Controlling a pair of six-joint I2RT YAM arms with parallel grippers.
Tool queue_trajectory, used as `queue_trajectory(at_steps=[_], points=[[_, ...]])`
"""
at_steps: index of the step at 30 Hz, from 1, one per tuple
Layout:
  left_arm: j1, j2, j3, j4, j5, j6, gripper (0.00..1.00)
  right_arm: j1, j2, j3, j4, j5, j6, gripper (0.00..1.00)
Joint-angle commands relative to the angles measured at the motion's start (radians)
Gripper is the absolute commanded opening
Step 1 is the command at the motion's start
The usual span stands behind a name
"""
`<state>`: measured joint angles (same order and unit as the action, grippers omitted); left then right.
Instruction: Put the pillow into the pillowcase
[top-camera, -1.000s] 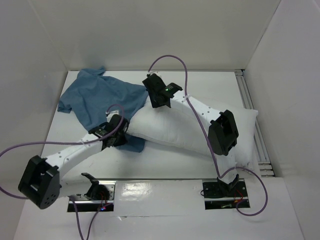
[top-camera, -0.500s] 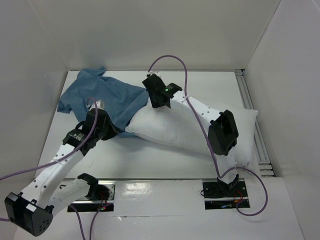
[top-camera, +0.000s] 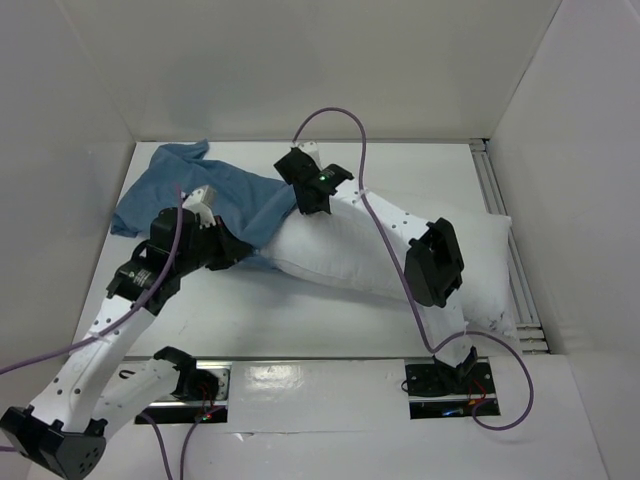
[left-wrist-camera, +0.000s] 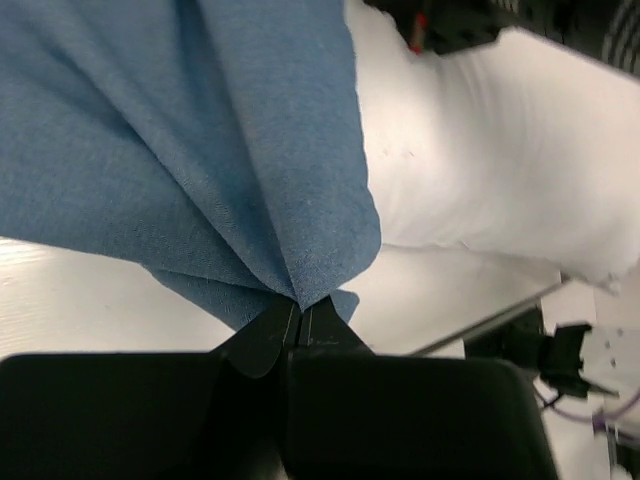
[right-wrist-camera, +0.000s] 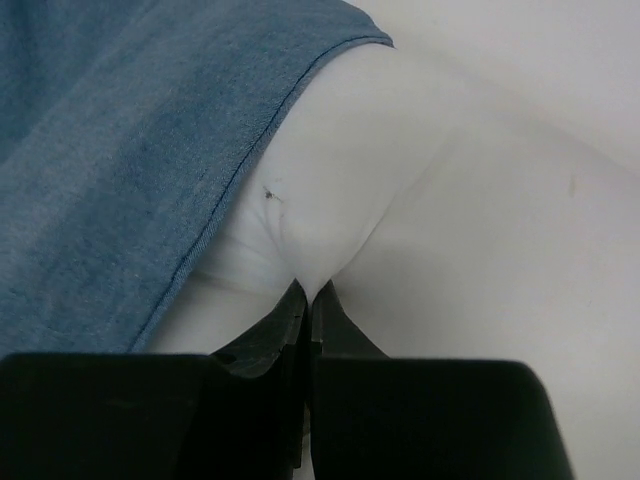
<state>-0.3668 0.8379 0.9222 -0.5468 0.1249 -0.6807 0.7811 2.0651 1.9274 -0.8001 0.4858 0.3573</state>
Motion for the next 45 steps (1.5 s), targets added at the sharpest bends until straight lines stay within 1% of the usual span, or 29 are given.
queue_trajectory(at_steps=[1, 3, 5, 7, 9, 10, 11, 12, 13, 14, 15, 16, 17, 19, 20, 22, 26, 27, 31, 33, 34, 36, 39, 40, 41, 42, 43, 45], points=[[0.005, 0.016, -0.02, 0.059, 0.194, 0.064, 0.0, 0.003, 0.052, 0.071, -0.054, -0.023, 0.092, 0.0], [0.005, 0.026, -0.09, 0.07, 0.278, 0.09, 0.0, 0.003, 0.052, 0.1, -0.054, -0.032, 0.121, 0.0], [0.005, 0.036, -0.13, 0.07, 0.298, 0.111, 0.0, 0.003, 0.03, 0.11, -0.039, -0.041, 0.169, 0.0], [0.005, 0.065, -0.146, 0.042, 0.298, 0.139, 0.0, 0.003, -0.023, 0.073, 0.019, -0.056, 0.221, 0.0], [-0.015, 0.095, -0.155, 0.024, 0.308, 0.162, 0.0, -0.006, -0.066, 0.0, 0.094, -0.067, 0.256, 0.0], [-0.024, 0.127, -0.131, 0.007, 0.329, 0.162, 0.0, -0.006, -0.085, -0.025, 0.114, -0.078, 0.275, 0.0], [-0.038, 0.142, -0.112, 0.007, 0.329, 0.162, 0.03, -0.016, -0.12, -0.069, 0.136, -0.078, 0.304, 0.0], [-0.038, 0.153, -0.096, -0.01, 0.329, 0.162, 0.09, -0.016, -0.135, -0.089, 0.171, -0.078, 0.313, 0.0], [-0.052, 0.164, -0.076, -0.036, 0.302, 0.171, 0.22, -0.016, -0.148, -0.103, 0.185, -0.078, 0.313, 0.0], [-0.052, 0.164, -0.027, -0.048, 0.292, 0.171, 0.41, -0.016, -0.158, -0.114, 0.194, -0.078, 0.313, 0.0], [-0.052, 0.164, -0.002, -0.057, 0.292, 0.171, 0.66, -0.016, -0.158, -0.114, 0.194, -0.09, 0.313, 0.0], [-0.052, 0.164, 0.021, -0.058, 0.273, 0.171, 0.94, -0.016, -0.148, -0.114, 0.184, -0.09, 0.313, 0.0], [-0.052, 0.164, 0.073, -0.068, 0.257, 0.171, 1.0, -0.016, -0.132, -0.105, 0.183, -0.104, 0.313, 0.0], [-0.052, 0.176, 0.125, -0.077, 0.21, 0.184, 0.98, -0.016, -0.132, -0.105, 0.168, -0.114, 0.302, 0.0], [-0.052, 0.19, 0.177, -0.102, 0.179, 0.184, 0.94, -0.016, -0.132, -0.116, 0.168, -0.115, 0.302, 0.0], [-0.052, 0.234, 0.208, -0.102, 0.122, 0.184, 0.88, -0.016, -0.143, -0.125, 0.182, -0.124, 0.302, 0.0], [-0.061, 0.337, 0.25, -0.093, -0.034, 0.145, 0.84, -0.016, -0.161, -0.148, 0.191, -0.124, 0.302, 0.0], [-0.061, 0.357, 0.263, -0.093, -0.057, 0.123, 0.84, -0.016, -0.161, -0.148, 0.191, -0.124, 0.293, 0.0], [-0.072, 0.432, 0.296, -0.067, -0.123, 0.113, 0.84, -0.016, -0.161, -0.148, 0.191, -0.124, 0.293, 0.0], [-0.081, 0.455, 0.296, -0.054, -0.178, 0.1, 0.79, -0.016, -0.161, -0.148, 0.191, -0.124, 0.284, 0.0], [-0.081, 0.472, 0.296, -0.042, -0.179, 0.099, 0.77, -0.016, -0.161, -0.157, 0.191, -0.124, 0.284, 0.0], [-0.081, 0.498, 0.296, -0.018, -0.179, 0.099, 0.77, -0.016, -0.161, -0.157, 0.191, -0.124, 0.284, 0.0], [-0.081, 0.533, 0.305, -0.005, -0.134, 0.115, 0.77, -0.016, -0.161, -0.157, 0.191, -0.124, 0.284, 0.0], [-0.081, 0.562, 0.314, 0.004, -0.125, 0.115, 0.76, -0.016, -0.161, -0.157, 0.191, -0.124, 0.284, 0.0], [-0.081, 0.576, 0.314, 0.004, -0.125, 0.115, 0.74, -0.016, -0.161, -0.157, 0.191, -0.124, 0.284, 0.0], [-0.081, 0.589, 0.314, 0.004, -0.125, 0.115, 0.66, -0.016, -0.161, -0.157, 0.191, -0.124, 0.284, 0.0], [-0.081, 0.598, 0.323, 0.004, -0.125, 0.115, 0.61, -0.016, -0.161, -0.157, 0.191, -0.124, 0.284, 0.0], [-0.081, 0.61, 0.339, 0.004, -0.125, 0.115, 0.47, -0.016, -0.171, -0.157, 0.191, -0.124, 0.284, 0.0]])
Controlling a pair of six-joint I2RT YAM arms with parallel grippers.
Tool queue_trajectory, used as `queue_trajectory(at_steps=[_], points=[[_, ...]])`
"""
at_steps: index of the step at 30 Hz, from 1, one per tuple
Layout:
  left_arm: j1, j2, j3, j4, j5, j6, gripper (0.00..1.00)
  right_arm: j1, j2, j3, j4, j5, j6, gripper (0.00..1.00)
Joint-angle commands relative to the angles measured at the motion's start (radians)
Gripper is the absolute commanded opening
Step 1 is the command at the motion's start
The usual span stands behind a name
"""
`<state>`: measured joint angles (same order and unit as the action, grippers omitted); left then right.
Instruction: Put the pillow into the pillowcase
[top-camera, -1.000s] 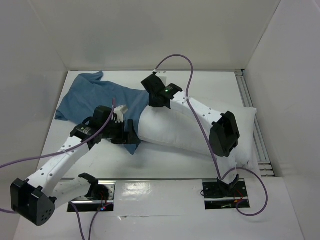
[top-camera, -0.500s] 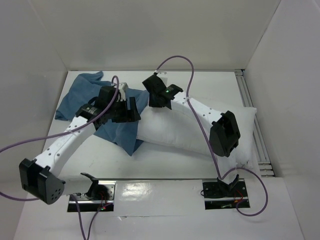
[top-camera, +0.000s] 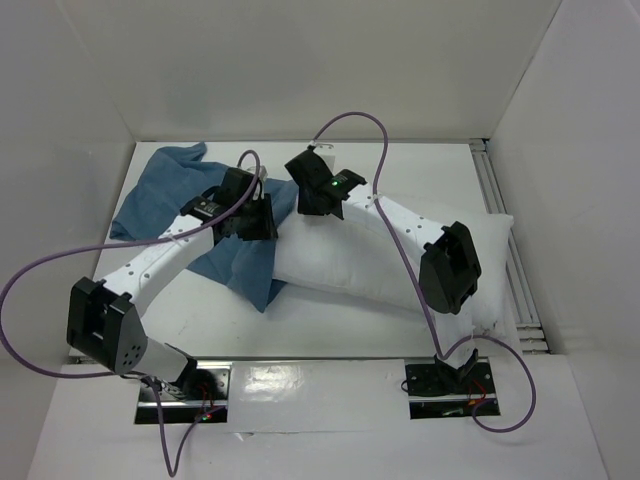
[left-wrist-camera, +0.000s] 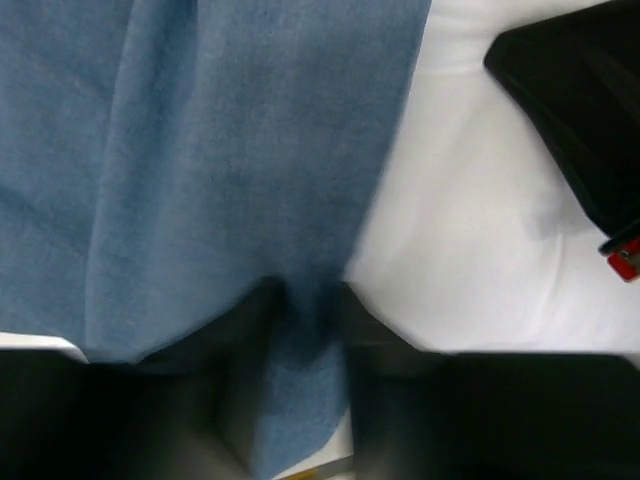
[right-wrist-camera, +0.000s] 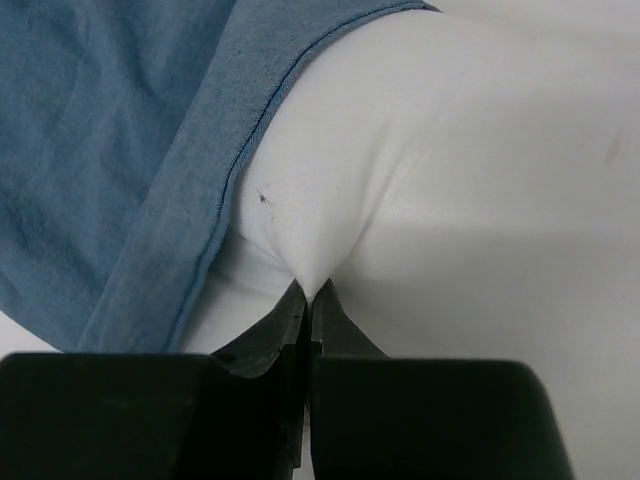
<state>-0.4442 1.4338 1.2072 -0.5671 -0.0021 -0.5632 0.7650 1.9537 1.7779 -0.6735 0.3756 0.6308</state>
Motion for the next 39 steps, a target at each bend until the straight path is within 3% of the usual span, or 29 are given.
queue_trajectory(at_steps=[1, 5, 9, 16, 20, 22, 25, 34, 39], points=[[-0.004, 0.014, 0.073, 0.013, 0.013, -0.003, 0.33, 0.0, -0.059, -0.008, 0.065, -0.014, 0.01, 0.0], [-0.004, 0.014, 0.129, 0.004, 0.022, -0.003, 0.1, 0.0, -0.059, -0.008, 0.065, -0.004, 0.01, 0.0], [-0.004, 0.005, 0.198, -0.017, 0.08, -0.003, 0.01, 0.0, -0.05, 0.002, 0.065, -0.004, 0.01, 0.0], [-0.013, -0.025, 0.258, -0.027, 0.241, -0.069, 0.0, 0.0, -0.039, 0.002, 0.087, -0.026, 0.01, 0.0], [-0.013, -0.026, 0.16, 0.009, 0.297, -0.102, 0.0, 0.0, -0.061, 0.002, 0.078, -0.024, 0.01, 0.0], [-0.013, -0.026, 0.132, 0.03, 0.32, -0.127, 0.0, 0.0, -0.102, -0.023, 0.065, 0.0, 0.02, 0.37], [-0.013, -0.036, 0.1, 0.058, 0.311, -0.139, 0.0, 0.0, -0.179, -0.078, 0.042, 0.048, 0.02, 0.68], [-0.013, -0.006, 0.14, 0.058, 0.332, -0.139, 0.0, -0.01, -0.34, -0.124, -0.164, 0.206, 0.02, 0.88], [-0.013, 0.014, 0.17, 0.058, 0.332, -0.13, 0.0, -0.082, -0.374, -0.169, -0.351, 0.24, 0.052, 0.95]])
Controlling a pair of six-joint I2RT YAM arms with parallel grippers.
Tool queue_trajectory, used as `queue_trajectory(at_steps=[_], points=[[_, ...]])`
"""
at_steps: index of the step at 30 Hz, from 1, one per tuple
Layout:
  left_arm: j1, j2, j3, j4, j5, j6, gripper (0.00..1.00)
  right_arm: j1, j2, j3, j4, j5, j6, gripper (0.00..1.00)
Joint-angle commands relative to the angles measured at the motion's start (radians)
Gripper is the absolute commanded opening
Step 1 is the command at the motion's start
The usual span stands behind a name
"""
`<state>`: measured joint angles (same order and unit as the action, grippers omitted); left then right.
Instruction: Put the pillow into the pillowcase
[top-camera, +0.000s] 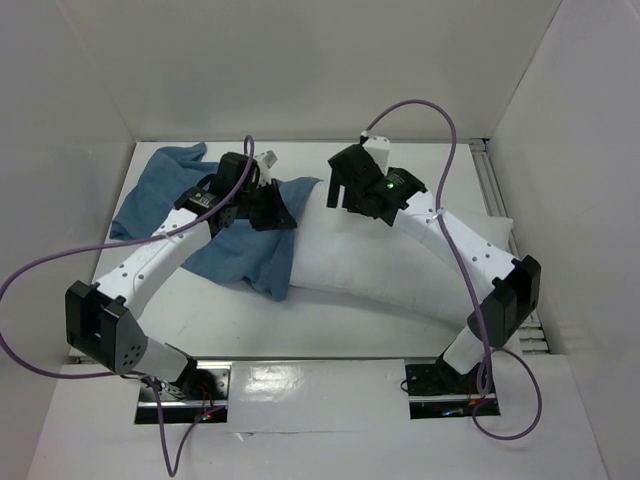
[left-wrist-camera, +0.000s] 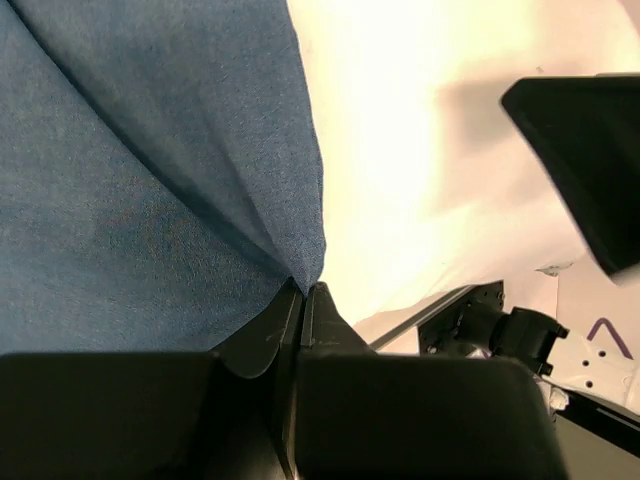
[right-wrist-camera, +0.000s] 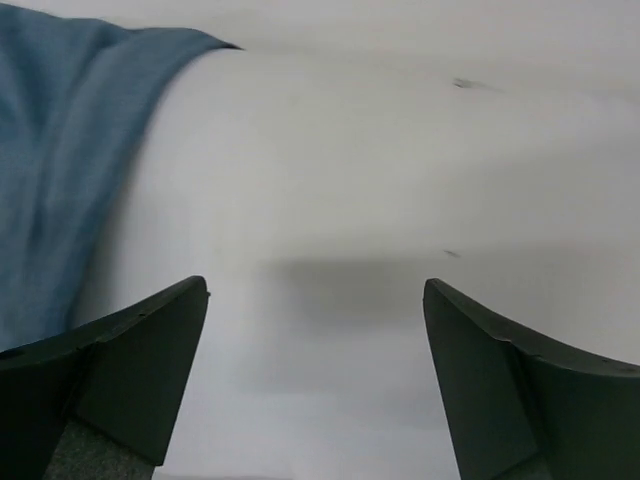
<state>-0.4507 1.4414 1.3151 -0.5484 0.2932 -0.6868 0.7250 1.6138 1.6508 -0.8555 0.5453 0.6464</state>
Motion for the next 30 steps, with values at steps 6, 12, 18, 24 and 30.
queue_trajectory(at_steps=[6, 12, 18, 24, 30], points=[[-0.006, 0.037, 0.11, 0.021, 0.046, 0.003, 0.0, -0.143, -0.133, -0.189, -0.192, -0.085, 0.016, 1.0], [-0.016, 0.08, 0.131, 0.01, 0.055, 0.012, 0.0, -0.177, -0.221, -0.365, -0.067, -0.264, -0.014, 0.88], [-0.025, 0.138, 0.196, -0.047, 0.073, 0.047, 0.0, -0.188, -0.221, -0.473, 0.087, -0.373, -0.025, 0.02], [-0.025, 0.301, 0.539, -0.145, 0.142, 0.128, 0.0, -0.216, -0.19, -0.314, 0.24, -0.433, -0.014, 0.0], [-0.034, 0.485, 1.009, -0.305, 0.338, 0.147, 0.0, -0.228, -0.222, -0.082, 0.311, -0.381, 0.047, 0.0]])
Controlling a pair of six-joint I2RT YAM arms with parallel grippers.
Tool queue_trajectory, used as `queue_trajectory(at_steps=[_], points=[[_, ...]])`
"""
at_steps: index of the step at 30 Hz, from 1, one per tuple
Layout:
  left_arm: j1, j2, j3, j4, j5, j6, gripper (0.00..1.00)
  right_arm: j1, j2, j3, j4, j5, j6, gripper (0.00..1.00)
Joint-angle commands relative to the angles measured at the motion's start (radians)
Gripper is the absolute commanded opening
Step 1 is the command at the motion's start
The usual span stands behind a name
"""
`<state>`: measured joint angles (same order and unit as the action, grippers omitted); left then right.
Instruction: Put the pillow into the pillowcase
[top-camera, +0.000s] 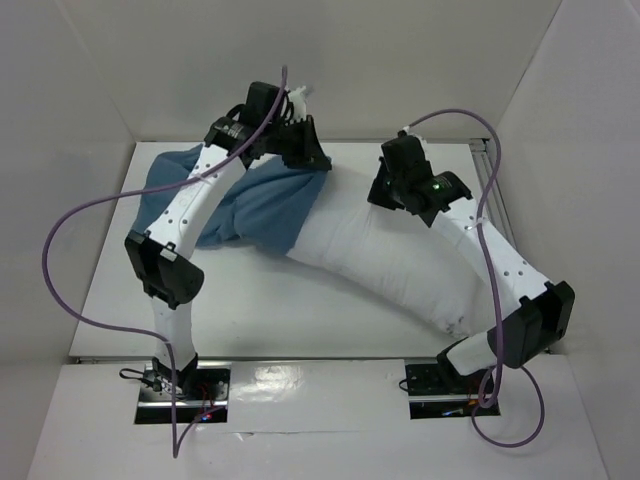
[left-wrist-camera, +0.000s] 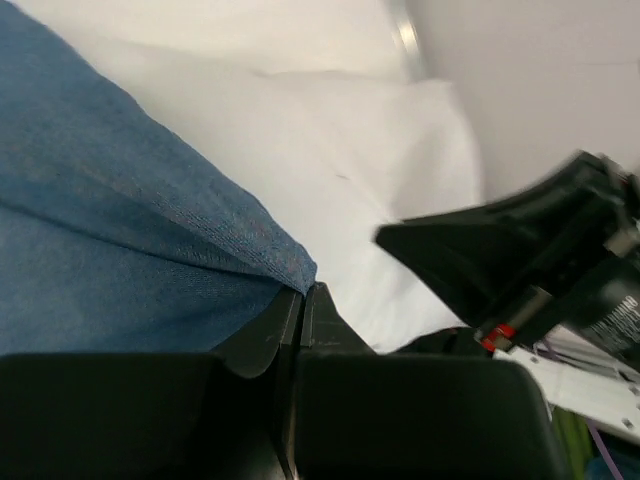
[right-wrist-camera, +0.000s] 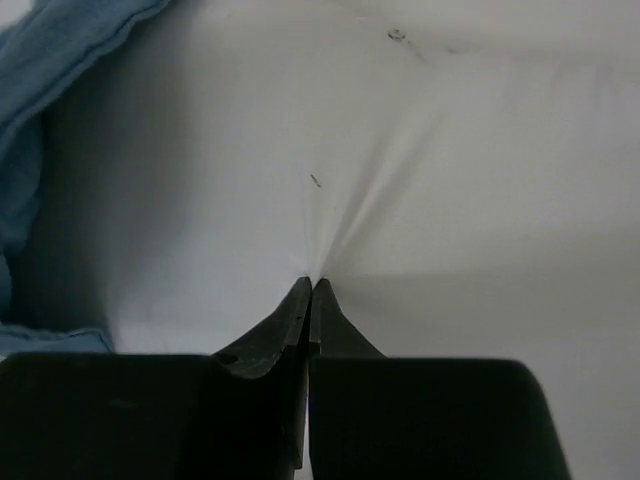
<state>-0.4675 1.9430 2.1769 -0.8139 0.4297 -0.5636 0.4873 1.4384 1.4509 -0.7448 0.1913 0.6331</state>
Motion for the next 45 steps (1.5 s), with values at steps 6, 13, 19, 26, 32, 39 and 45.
queue_trajectory(at_steps=[6, 13, 19, 26, 32, 39, 45], points=[[-0.075, -0.131, -0.373, 0.103, 0.248, 0.014, 0.0, 0.065, -0.084, -0.148, 0.298, 0.034, 0.175, 0.0], [-0.085, -0.223, -0.522, -0.065, -0.032, 0.131, 0.35, 0.083, -0.096, -0.305, 0.38, 0.0, 0.208, 0.0], [-0.063, -0.109, -0.169, -0.281, -0.163, 0.218, 0.8, 0.119, -0.024, -0.245, 0.297, -0.01, 0.094, 0.0], [0.033, 0.052, 0.084, -0.292, -0.146, 0.188, 0.4, 0.18, -0.003, -0.245, 0.259, 0.026, 0.028, 0.0], [0.043, 0.166, 0.147, -0.154, -0.295, 0.11, 0.73, 0.238, 0.007, -0.258, 0.249, 0.088, -0.027, 0.0], [0.043, 0.249, 0.201, -0.113, -0.393, 0.09, 0.76, 0.286, -0.003, -0.277, 0.303, 0.129, -0.15, 0.0], [-0.005, 0.24, 0.181, -0.045, -0.502, 0.1, 0.7, 0.286, 0.028, -0.277, 0.282, 0.138, -0.141, 0.0]])
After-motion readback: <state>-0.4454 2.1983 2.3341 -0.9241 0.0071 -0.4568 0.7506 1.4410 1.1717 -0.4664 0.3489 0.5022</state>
